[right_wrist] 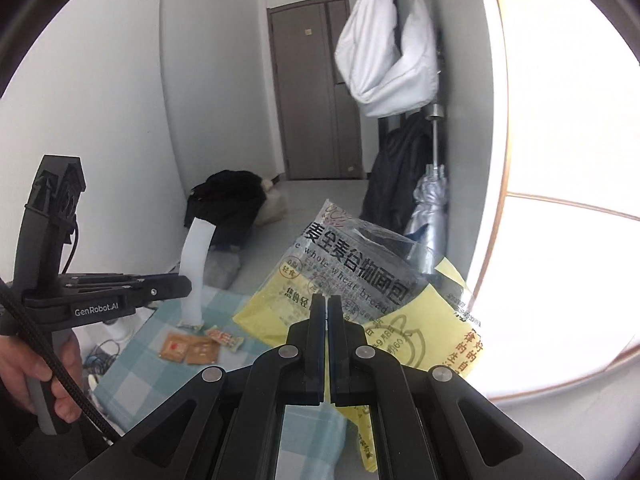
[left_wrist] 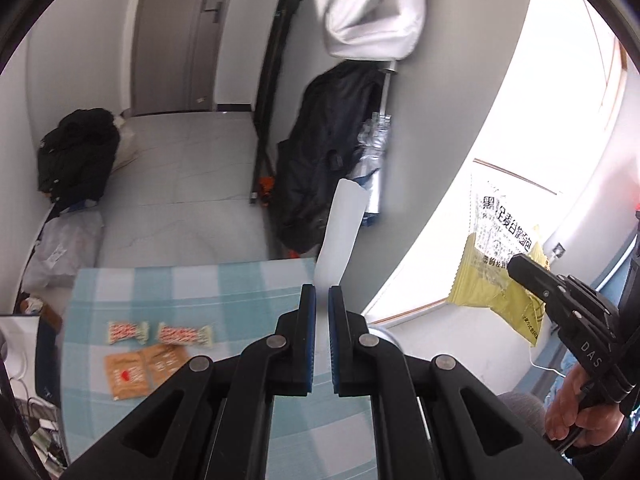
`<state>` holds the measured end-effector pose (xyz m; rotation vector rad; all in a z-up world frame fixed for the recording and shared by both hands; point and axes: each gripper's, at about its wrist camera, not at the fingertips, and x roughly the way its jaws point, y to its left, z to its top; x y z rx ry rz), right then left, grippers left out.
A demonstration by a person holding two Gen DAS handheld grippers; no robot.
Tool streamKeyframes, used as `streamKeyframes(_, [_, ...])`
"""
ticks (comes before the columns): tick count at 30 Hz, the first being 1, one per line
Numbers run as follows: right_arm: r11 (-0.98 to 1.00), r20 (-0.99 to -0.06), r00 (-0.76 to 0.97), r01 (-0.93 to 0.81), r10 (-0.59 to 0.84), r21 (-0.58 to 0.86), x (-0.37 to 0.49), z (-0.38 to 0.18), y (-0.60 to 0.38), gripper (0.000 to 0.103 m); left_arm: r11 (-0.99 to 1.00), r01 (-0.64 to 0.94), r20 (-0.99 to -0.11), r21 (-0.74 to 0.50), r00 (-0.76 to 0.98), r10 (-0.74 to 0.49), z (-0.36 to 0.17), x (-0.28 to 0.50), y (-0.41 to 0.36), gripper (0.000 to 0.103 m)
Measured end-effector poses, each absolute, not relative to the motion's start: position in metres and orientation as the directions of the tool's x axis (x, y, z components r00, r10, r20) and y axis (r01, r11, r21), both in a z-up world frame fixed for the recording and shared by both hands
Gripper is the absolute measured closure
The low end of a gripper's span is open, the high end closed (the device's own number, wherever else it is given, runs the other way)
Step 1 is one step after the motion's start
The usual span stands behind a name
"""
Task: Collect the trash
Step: 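Carry the foam strip and noodle bag in both grippers over the white bin, then open both grippers to drop the foam strip and bag into the bin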
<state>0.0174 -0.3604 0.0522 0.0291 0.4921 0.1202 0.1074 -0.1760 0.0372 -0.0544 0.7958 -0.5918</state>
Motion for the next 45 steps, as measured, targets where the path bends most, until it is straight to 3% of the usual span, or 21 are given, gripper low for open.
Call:
streamKeyframes(10, [0.991,-0.446,0.894,0.1,-0.048,0.094,-0.004,0.056,-0.464,0.103,0.747,0.605,-0.682,-0.276,0.424,-0.596,0.022,0.117,-0.27,0.1])
streamKeyframes(19, [0.96,-0.612,0.786,0.227,-0.084,0.161,-0.004,-0.042,-0.531,0.103,0.719,0.619,-0.805,-0.317,0.225,-0.549,-0.06,0.123,-0.342,0.1])
streamKeyframes(32, [0.882,-0.77,0.629,0.298,0.106,0.365,0.031,-0.201,-0.559,0.103,0.7,0.647,-0.911,-0.301,0.021,-0.411,-0.161,0.131,-0.402,0.1])
streamKeyframes(45, [0.856,-0.833,0.494,0.289,0.25,0.428,0.08,-0.28,-0.541,0.103,0.771,0.602,-0.978,-0.209,-0.118,-0.173,-0.231,0.162,-0.426,0.1])
